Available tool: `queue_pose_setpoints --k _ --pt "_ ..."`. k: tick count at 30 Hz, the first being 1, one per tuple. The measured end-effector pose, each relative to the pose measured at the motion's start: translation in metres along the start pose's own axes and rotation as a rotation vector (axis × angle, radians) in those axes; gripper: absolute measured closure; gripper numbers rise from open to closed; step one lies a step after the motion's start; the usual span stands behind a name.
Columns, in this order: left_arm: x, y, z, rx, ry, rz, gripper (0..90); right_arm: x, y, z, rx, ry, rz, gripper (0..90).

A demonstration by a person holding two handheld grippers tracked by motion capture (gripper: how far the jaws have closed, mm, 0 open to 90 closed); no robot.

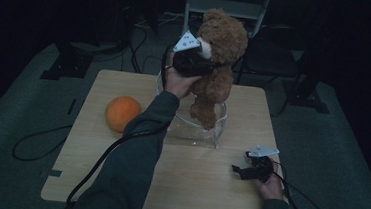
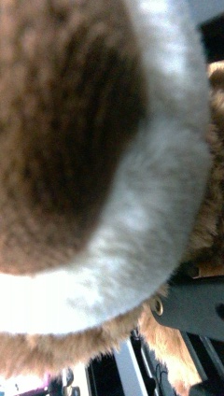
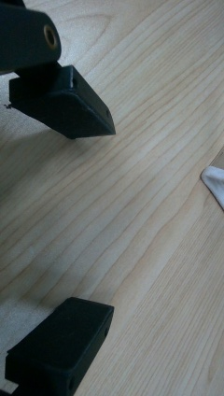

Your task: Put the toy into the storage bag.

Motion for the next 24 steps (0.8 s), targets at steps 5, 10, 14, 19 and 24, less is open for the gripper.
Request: queue_pose_setpoints --k 5,10,14,19,24 --pt "-0.0023 0.0053 0.0047 0.018 0.013 -0.013 34.3 0.0000 0.0000 0.0000 0.000 0.000 0.000 11.7" --pt "-0.0035 0.0085 0.0094 0.039 0.037 -0.032 34.4 0.0000 0.0001 0.0000 -0.001 -0.001 0.000 11.6" --pt "-0.0049 0.0093 0.0107 0.049 0.077 -0.056 34.7 0.0000 0.0001 0.0000 -0.001 -0.001 0.000 11.7" --pt "-0.0048 0.0049 0.0084 0.042 0.151 -0.133 34.9 0.0000 0.0001 0.0000 -0.001 0.000 0.000 11.6" --pt "-0.0050 0.0037 0.0101 0.067 0.187 -0.162 34.9 0.0000 0.0001 0.0000 -0.001 0.000 0.000 11.7"
Point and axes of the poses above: each handheld gripper's, and its own axes: y roughly forward along the jaws, z roughly out of its underside, x roughly to its left, the point moved 1 cm from there along y, roughly forward along the jaws, and after that the axes turned 15 degrees about y, right-handed, at the moved point
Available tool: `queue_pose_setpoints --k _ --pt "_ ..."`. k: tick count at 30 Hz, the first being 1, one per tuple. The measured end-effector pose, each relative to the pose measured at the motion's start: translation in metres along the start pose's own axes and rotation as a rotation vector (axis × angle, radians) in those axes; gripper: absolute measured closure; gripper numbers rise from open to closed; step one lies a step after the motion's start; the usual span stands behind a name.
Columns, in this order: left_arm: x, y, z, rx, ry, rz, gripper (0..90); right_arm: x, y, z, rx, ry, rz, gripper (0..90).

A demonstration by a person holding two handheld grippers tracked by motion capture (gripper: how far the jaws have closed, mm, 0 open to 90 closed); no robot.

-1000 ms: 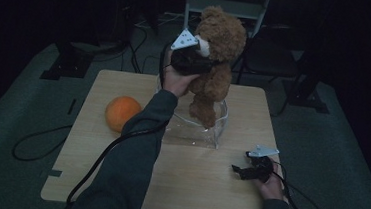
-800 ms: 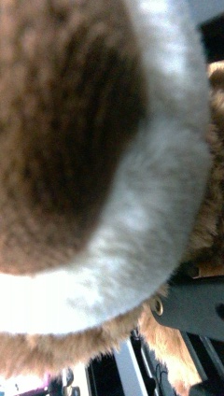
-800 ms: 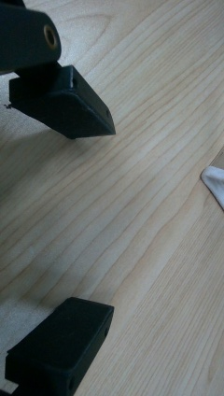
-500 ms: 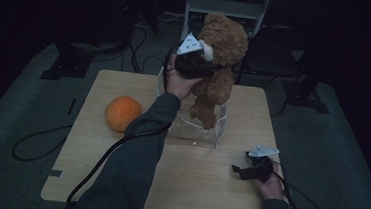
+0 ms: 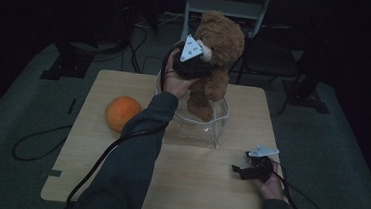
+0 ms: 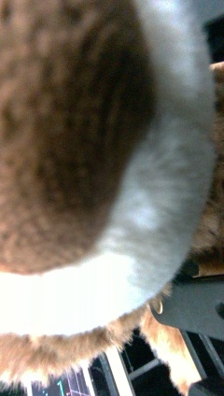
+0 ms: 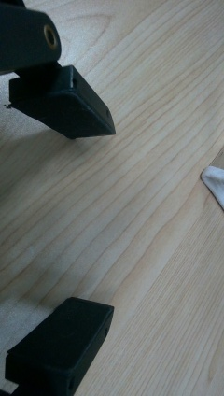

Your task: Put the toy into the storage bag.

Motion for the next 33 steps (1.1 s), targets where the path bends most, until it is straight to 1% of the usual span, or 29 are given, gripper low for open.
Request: queue_pose_setpoints --k 1,2,3,4,5,7,9,10,11,14,16,17,19,22,24,28,29,30,32,33 --pt "0.000 0.000 0.000 0.000 0.000 0.000 34.9 0.000 0.000 0.000 0.000 0.000 0.000 11.7" --pt "0.000 0.001 0.003 0.003 -0.017 0.017 34.9 0.000 0.000 0.000 0.000 0.000 0.000 11.7" --pt "0.000 0.001 0.003 0.003 -0.017 0.017 34.9 0.000 0.000 0.000 0.000 0.000 0.000 11.7" --pt "-0.001 0.002 0.006 0.000 -0.044 0.034 34.8 0.000 0.000 0.000 0.000 0.000 0.000 11.7" --pt "-0.001 0.002 0.006 0.000 -0.044 0.034 34.8 0.000 0.000 0.000 0.000 0.000 0.000 11.7" --pt "-0.004 0.005 0.009 -0.003 -0.062 0.059 34.8 0.000 0.000 0.000 0.000 0.000 0.000 11.7" --pt "-0.005 0.006 0.010 -0.001 -0.067 0.066 34.8 0.000 0.000 0.000 0.000 0.000 0.000 11.7" --pt "-0.006 0.007 0.011 0.000 -0.077 0.074 34.8 0.000 0.000 0.000 0.000 0.000 0.000 11.7" --pt "-0.007 0.008 0.013 -0.005 -0.097 0.092 34.8 0.000 0.000 0.000 0.000 0.000 0.000 11.7" --pt "-0.008 0.008 0.016 -0.019 -0.124 0.114 34.8 0.000 0.000 0.000 0.000 0.000 0.000 11.7" --pt "-0.008 0.008 0.016 -0.019 -0.124 0.114 34.7 0.000 0.000 0.000 0.000 0.000 0.000 11.7" --pt "-0.009 0.008 0.017 -0.024 -0.130 0.133 34.7 0.000 0.000 0.000 0.001 0.002 0.000 11.6" --pt "-0.011 0.010 0.019 -0.025 -0.129 0.151 34.7 0.000 0.000 0.000 0.000 0.000 0.000 11.7" --pt "-0.013 0.011 0.021 -0.025 -0.133 0.160 34.5 0.000 0.000 0.000 0.000 0.000 0.000 11.7" --pt "-0.016 0.014 0.023 -0.014 -0.130 0.156 34.5 0.000 0.000 0.000 0.000 0.000 0.000 11.6" --pt "-0.020 0.017 0.025 0.000 -0.127 0.169 34.3 0.000 0.000 0.000 0.000 0.000 0.000 11.7" --pt "-0.021 0.020 0.027 0.010 -0.123 0.181 34.2 0.000 0.000 0.000 0.000 0.000 0.000 11.7" --pt "-0.021 0.020 0.027 0.010 -0.123 0.181 34.1 0.000 0.000 0.000 0.000 0.000 0.000 11.7" --pt "-0.023 0.021 0.026 0.016 -0.118 0.199 33.8 0.000 0.000 0.000 0.000 0.000 0.000 11.7" --pt "-0.023 0.021 0.026 0.016 -0.118 0.199 33.7 0.000 0.000 0.000 0.000 0.000 0.000 11.7"
Point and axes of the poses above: each handheld gripper's, and its own axes: y roughly forward along the jaws, z roughly out of its underside, x roughly to its left, the point moved 1 cm from there along y, roughly forward along the jaws, and after that the axes turned 15 degrees about y, right-handed, at the moved point
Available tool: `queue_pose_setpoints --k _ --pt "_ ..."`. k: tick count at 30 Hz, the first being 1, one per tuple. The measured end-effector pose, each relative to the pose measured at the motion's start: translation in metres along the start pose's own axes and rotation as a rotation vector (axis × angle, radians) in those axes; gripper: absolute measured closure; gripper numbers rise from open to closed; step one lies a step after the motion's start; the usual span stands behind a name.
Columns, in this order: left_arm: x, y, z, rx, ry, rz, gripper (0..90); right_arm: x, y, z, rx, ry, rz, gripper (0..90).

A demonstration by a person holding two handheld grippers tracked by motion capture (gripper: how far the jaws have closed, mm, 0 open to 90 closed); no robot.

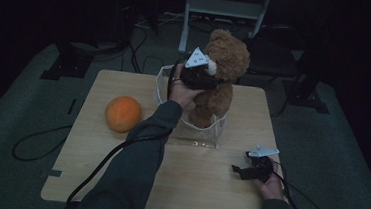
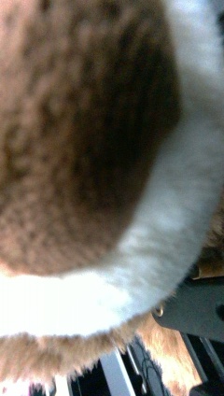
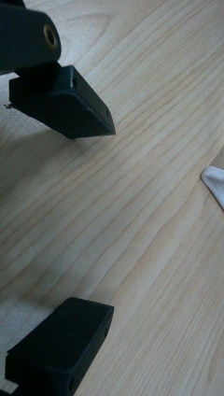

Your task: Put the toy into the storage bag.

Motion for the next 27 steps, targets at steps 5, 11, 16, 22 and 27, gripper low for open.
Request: queue_pose_setpoints --k 5,11,16,22,27 --pt "-0.001 0.002 0.001 0.010 0.006 0.034 33.4 0.000 0.000 0.000 0.000 0.000 0.000 11.7" --pt "-0.001 0.008 0.006 0.039 0.006 0.069 32.9 0.000 0.000 0.000 0.000 0.000 0.000 11.7" --pt "-0.003 0.011 0.009 0.065 -0.004 0.094 32.7 0.000 0.000 0.000 0.000 0.000 0.001 11.6" --pt "-0.004 0.012 0.009 0.089 -0.007 0.103 31.8 0.000 0.000 0.000 0.000 0.000 0.001 11.7" --pt "-0.005 0.013 0.009 0.108 -0.010 0.107 29.4 0.000 0.000 0.000 0.000 0.000 0.001 11.7"
Point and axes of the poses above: each handheld gripper's, and its own axes: y roughly forward along the jaws, z roughly out of its underside, x roughly to its left, the point moved 1 cm from there along y, roughly forward along the jaws, and after that the axes turned 15 degrees about y, right-handed, at the moved point
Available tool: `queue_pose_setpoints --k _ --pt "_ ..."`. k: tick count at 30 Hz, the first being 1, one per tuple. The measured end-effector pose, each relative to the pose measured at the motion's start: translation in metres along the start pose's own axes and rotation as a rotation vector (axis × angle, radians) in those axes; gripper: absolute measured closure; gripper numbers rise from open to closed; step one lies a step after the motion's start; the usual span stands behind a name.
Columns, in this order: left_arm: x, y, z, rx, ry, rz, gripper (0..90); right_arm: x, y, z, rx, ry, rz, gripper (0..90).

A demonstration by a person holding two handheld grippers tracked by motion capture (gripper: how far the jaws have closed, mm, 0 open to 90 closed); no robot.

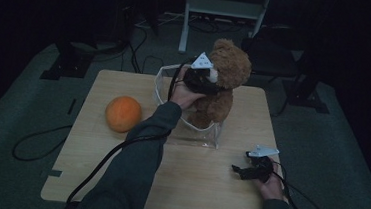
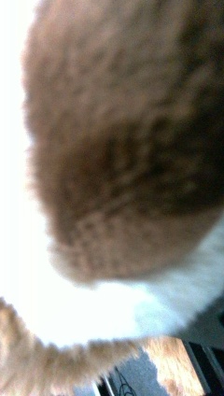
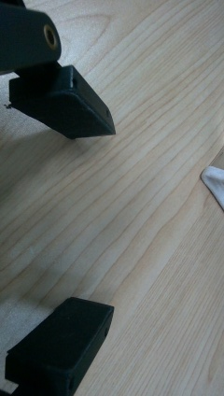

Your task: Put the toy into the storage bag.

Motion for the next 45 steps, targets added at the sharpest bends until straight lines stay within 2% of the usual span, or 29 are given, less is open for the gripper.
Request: queue_pose_setpoints --k 4,6,12,15,18,26,28,31,33,34,38,45 --pt "0.001 0.000 0.000 0.005 -0.008 0.003 27.6 0.000 0.000 0.000 0.000 0.000 0.000 11.7" --pt "0.002 0.000 0.000 0.018 -0.025 0.013 24.5 0.000 0.000 0.000 0.000 0.000 0.000 11.7" --pt "0.003 -0.001 -0.001 0.016 -0.031 0.037 20.8 0.000 0.000 0.000 0.000 0.000 0.000 11.6" --pt "0.004 -0.001 -0.001 0.008 -0.052 0.052 19.0 0.000 0.000 0.000 0.000 0.000 0.000 11.6" --pt "0.006 -0.002 -0.001 -0.004 -0.076 0.086 16.2 0.000 0.000 0.000 0.000 0.000 0.000 11.7" --pt "0.010 -0.003 0.001 -0.022 -0.124 0.113 14.0 0.000 0.000 0.000 0.000 0.000 0.000 11.7" --pt "0.010 -0.004 0.001 -0.024 -0.133 0.106 13.7 0.000 0.000 0.000 0.000 0.000 0.000 11.6" --pt "0.010 -0.003 0.001 -0.013 -0.122 0.096 13.0 0.000 0.000 0.000 0.000 0.000 0.000 11.7" --pt "0.009 -0.003 0.001 -0.006 -0.113 0.103 12.9 0.000 0.000 0.000 0.000 0.000 0.000 11.7" --pt "0.008 -0.003 0.001 0.013 -0.094 0.091 12.9 0.000 0.000 0.000 0.000 0.000 0.000 11.7" --pt "0.009 -0.005 -0.001 0.045 -0.074 0.089 12.6 0.000 0.000 0.000 0.000 0.000 0.000 11.6" --pt "0.010 -0.009 0.001 0.139 -0.010 0.032 11.8 0.000 0.000 0.000 0.000 0.000 0.000 11.6"
Point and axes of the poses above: each handheld gripper's, and its own axes: y roughly forward along the jaws, z roughly out of its underside, x roughly to its left, the point moved 1 cm from there along y, roughly forward along the jaws, and after that the axes turned 15 degrees about y, right-handed, at the moved point
